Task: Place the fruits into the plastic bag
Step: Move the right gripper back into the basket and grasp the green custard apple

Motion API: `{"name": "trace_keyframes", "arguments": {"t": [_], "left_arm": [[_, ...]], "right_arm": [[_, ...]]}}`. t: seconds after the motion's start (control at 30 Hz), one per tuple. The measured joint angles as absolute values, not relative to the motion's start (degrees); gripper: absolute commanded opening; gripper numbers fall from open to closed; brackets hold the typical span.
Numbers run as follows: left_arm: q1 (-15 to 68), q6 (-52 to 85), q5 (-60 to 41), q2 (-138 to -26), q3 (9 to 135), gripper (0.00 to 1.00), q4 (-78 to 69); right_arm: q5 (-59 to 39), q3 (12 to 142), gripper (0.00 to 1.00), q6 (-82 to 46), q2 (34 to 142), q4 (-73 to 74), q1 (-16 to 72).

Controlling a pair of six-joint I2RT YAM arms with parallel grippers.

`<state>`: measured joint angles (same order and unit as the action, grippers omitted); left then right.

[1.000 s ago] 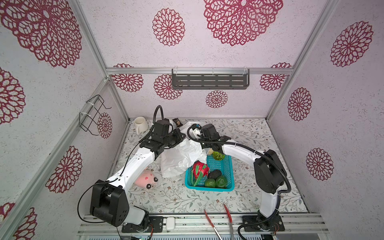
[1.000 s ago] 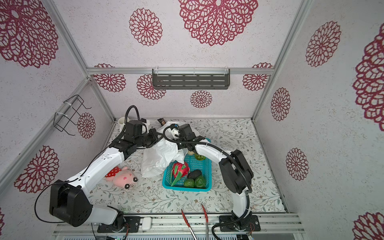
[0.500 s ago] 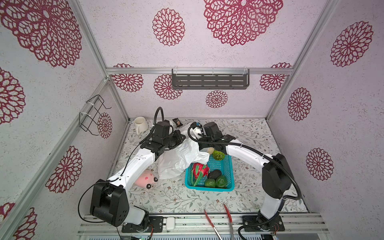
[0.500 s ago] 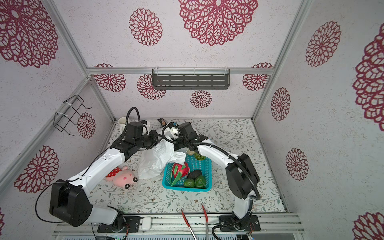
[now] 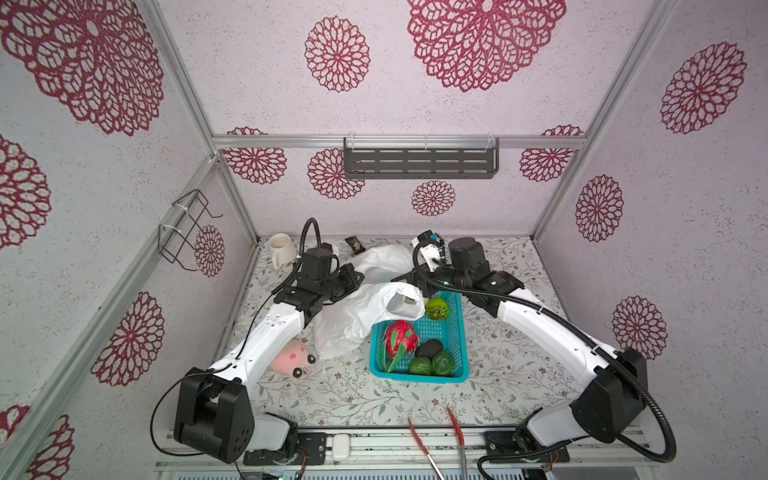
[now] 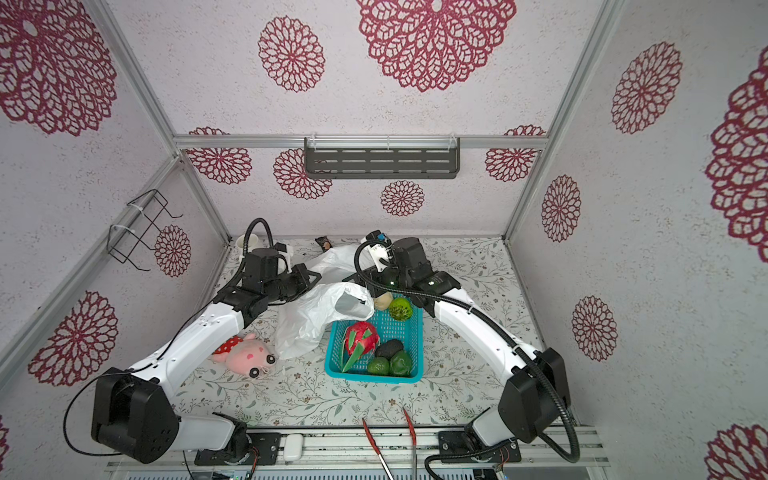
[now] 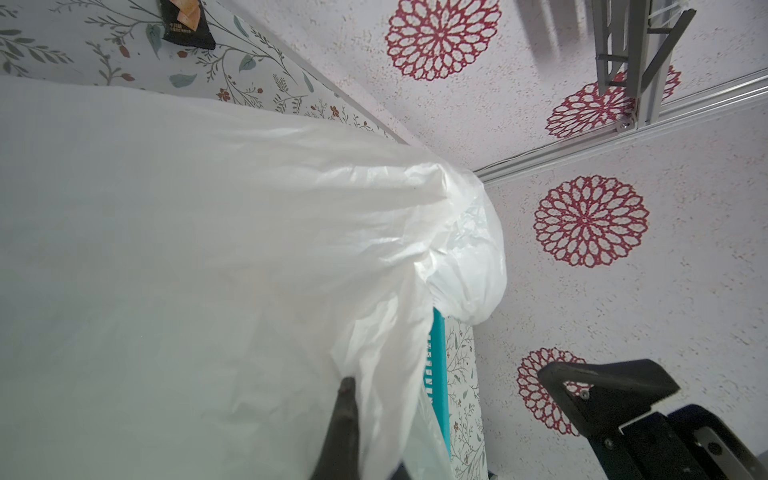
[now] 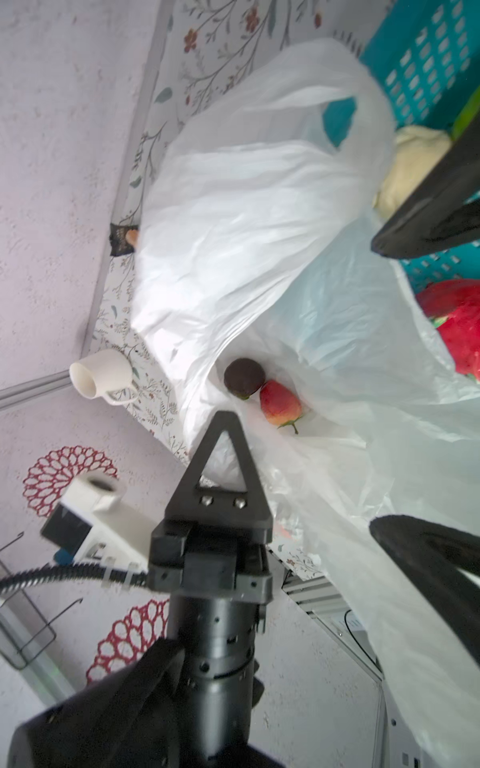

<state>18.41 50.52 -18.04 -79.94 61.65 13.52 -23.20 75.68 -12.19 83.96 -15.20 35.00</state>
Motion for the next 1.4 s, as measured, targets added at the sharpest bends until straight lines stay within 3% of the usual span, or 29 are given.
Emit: {"name": "trace_keyframes", "arguments": {"t": [0.4, 0.63, 0.9, 1.1, 1.4], "left_arm": [[18.31, 49.71, -18.83, -79.94, 61.65, 0.0, 12.71], [18.31, 49.52, -19.03, -79.94, 61.65, 0.0, 12.71], [18.31, 49.45, -19.05, -80.12, 61.65, 0.0, 12.69], [18.33, 49.45, -19.25, -80.34, 61.65, 0.0, 12.69], [18.33, 49.5, -19.22, -80.34, 61.65, 0.0, 12.69]], "right_arm": [[4.01, 70.28, 0.99, -17.12, 80.12, -20.53, 33.63], [10.81, 64.75, 0.99, -23.73, 77.87, -20.45, 29.54], [5.52, 61.8, 0.91, -24.91, 78.32, -20.93, 25.78], [-2.98, 66.72, 0.79, -22.15, 88.25, -23.44, 26.33], [-4.36, 71.88, 0.8, -19.99, 96.57, -27.07, 26.72]]}}
